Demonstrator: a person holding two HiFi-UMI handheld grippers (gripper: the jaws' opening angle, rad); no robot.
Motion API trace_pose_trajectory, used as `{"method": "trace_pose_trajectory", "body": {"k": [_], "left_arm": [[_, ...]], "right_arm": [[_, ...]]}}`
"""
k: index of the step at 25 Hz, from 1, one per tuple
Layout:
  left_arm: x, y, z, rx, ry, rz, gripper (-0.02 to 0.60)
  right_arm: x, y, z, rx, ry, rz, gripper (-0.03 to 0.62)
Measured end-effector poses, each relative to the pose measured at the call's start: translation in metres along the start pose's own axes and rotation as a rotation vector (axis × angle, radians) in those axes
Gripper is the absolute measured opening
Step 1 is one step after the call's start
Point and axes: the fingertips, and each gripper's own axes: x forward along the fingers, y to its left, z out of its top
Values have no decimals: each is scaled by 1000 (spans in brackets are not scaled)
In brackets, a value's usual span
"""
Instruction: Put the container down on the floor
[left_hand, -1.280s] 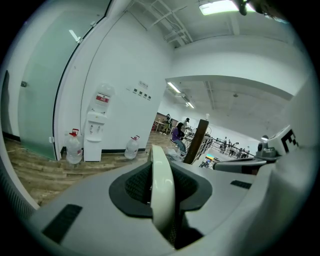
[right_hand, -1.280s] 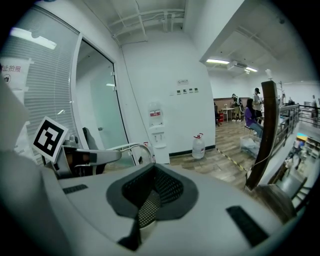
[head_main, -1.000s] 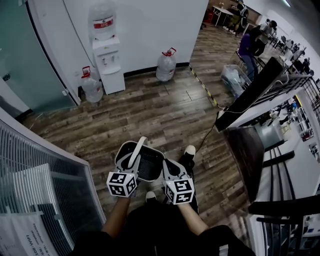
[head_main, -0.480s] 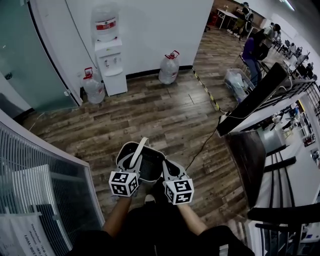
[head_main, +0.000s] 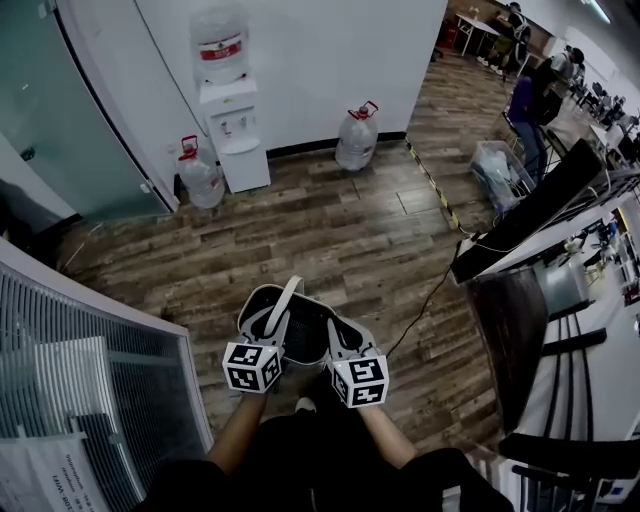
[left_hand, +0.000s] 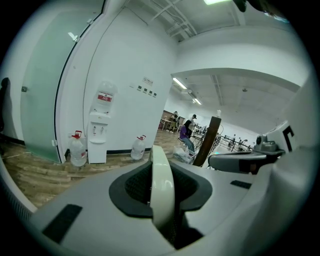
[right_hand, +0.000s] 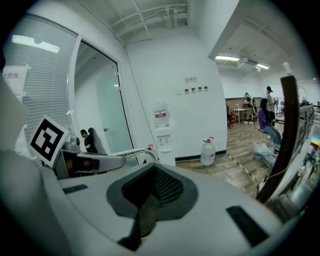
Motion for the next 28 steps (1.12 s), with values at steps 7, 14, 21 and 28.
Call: {"method": "trace_pose_trajectory", "body": {"k": [7,14,21,28], "left_arm": [[42,8,28,-17,-16,64,86],[83,16,51,-37,-37,117,86],[117,17,67,-47,-51,151,86],[143,18,82,-36,-46,146,86]], "right_arm": [[39,-42,35,-21,-5,51,11],[76,-71,57,-47,4,109,11],[93,-104,67,-56,7,132,11],[104,-129,74,-33,5,115,11]]}}
